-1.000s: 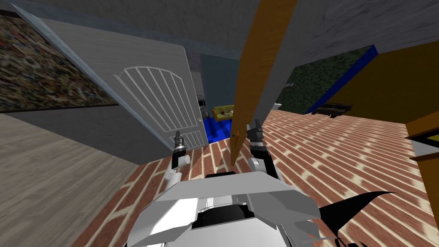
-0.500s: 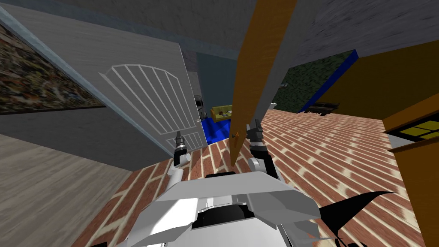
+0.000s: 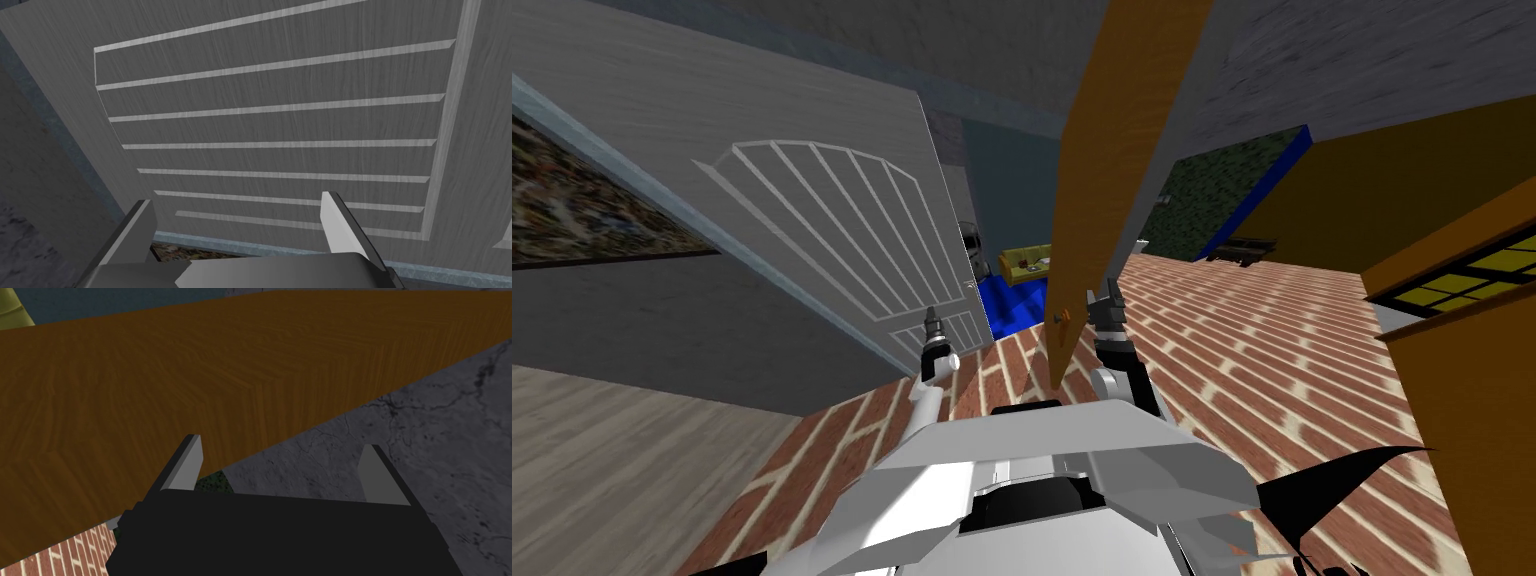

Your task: Pull the door open

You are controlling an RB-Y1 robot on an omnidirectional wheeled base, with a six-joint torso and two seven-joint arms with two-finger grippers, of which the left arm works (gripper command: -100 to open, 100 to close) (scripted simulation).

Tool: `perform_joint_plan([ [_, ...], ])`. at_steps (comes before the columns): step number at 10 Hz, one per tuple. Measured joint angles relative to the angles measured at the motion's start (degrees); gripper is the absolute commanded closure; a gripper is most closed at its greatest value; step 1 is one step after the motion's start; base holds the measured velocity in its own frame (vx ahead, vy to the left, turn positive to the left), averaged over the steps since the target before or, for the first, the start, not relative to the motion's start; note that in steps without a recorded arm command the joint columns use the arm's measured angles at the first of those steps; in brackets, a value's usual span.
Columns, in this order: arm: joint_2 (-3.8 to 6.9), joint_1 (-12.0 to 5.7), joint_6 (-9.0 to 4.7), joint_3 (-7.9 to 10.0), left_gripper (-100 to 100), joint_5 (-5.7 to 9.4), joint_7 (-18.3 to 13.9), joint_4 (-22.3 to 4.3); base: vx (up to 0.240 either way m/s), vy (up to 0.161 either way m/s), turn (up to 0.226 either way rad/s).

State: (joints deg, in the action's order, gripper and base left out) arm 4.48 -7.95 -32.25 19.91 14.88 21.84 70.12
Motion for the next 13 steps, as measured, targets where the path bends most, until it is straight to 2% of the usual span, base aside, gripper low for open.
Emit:
perform_joint_plan([
  [5, -0.19, -4.82, -0.31, 2.07, -100, 1.7, 1.62, -7.65, 0.048, 0.042, -0.081],
  [8, -0.48, -7.01, -0.62, 2.99, -100, 2.45, 2.52, -11.61, 0.041, 0.038, -0.072],
  [11, -0.53, -10.71, -0.82, 4.58, -100, 3.78, 3.58, -17.26, 0.059, 0.053, -0.095],
  [13, -0.68, -12.17, -0.85, 5.24, -100, 4.32, 4.15, -19.89, 0.054, 0.06, -0.095],
])
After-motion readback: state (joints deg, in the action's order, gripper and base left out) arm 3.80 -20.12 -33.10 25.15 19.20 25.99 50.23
